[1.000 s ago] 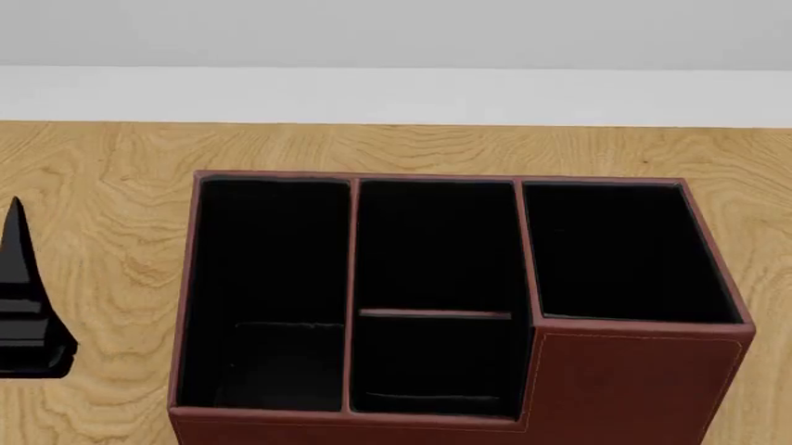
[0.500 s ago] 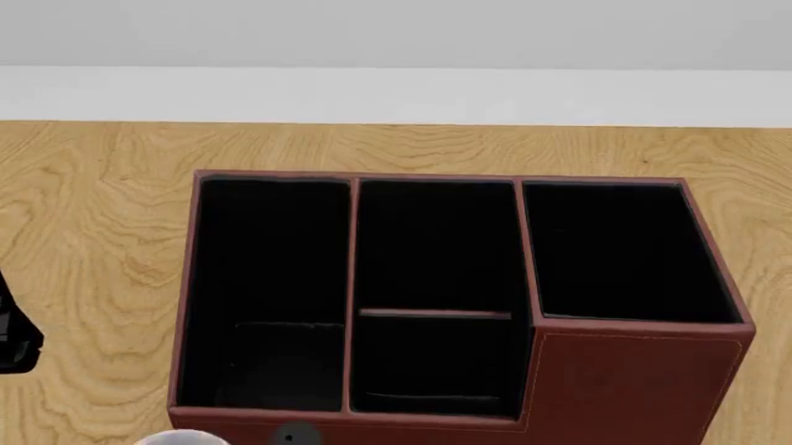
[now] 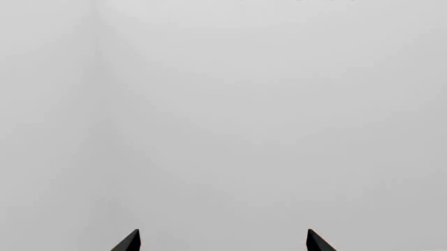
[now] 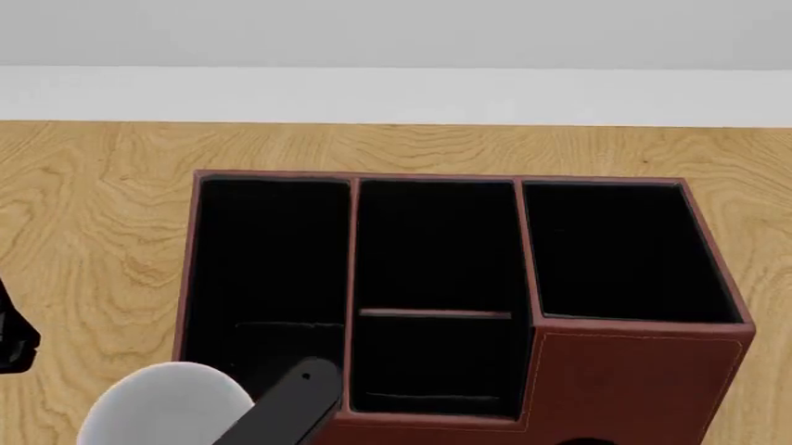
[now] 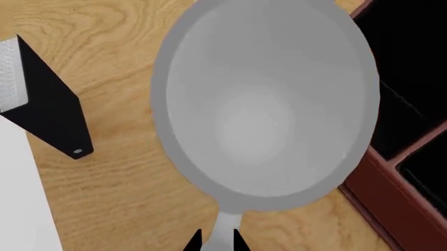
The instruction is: Pick up the white mug and place it to the right of the caddy.
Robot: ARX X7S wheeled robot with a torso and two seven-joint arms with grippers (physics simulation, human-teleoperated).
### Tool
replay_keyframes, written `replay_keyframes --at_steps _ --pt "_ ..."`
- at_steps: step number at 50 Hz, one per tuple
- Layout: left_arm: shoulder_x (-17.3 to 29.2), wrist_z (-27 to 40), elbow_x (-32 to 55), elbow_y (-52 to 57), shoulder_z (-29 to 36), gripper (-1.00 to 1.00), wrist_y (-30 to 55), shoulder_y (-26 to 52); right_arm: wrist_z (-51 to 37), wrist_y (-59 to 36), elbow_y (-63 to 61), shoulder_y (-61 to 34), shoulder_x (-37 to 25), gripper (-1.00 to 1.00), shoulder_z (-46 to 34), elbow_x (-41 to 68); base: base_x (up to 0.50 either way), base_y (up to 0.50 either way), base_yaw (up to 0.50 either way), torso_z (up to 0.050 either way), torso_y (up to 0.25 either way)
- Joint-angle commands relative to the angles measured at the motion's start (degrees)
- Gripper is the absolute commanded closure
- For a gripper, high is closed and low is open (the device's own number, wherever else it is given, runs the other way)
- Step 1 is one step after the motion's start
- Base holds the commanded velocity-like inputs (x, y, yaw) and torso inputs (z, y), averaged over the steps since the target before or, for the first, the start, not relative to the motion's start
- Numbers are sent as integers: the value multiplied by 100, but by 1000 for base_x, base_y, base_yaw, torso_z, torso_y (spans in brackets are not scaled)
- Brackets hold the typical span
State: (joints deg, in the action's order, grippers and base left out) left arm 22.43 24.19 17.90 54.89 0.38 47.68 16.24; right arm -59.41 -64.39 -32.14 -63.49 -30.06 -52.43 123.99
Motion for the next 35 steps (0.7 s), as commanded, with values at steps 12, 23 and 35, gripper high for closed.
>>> replay_keyframes --at_steps 12,23,35 --pt "47 68 87 -2 -4 -100 -13 36 -342 253 -376 -479 -456 100 209 519 0 0 0 0 0" --pt "71 87 131 -5 -14 -100 -62 11 -469 353 -504 -706 -786 100 341 759 0 0 0 0 1" --pt "100 124 186 23 -35 -100 -75 -12 -487 401 -481 -905 -1009 100 452 898 0 0 0 0 0"
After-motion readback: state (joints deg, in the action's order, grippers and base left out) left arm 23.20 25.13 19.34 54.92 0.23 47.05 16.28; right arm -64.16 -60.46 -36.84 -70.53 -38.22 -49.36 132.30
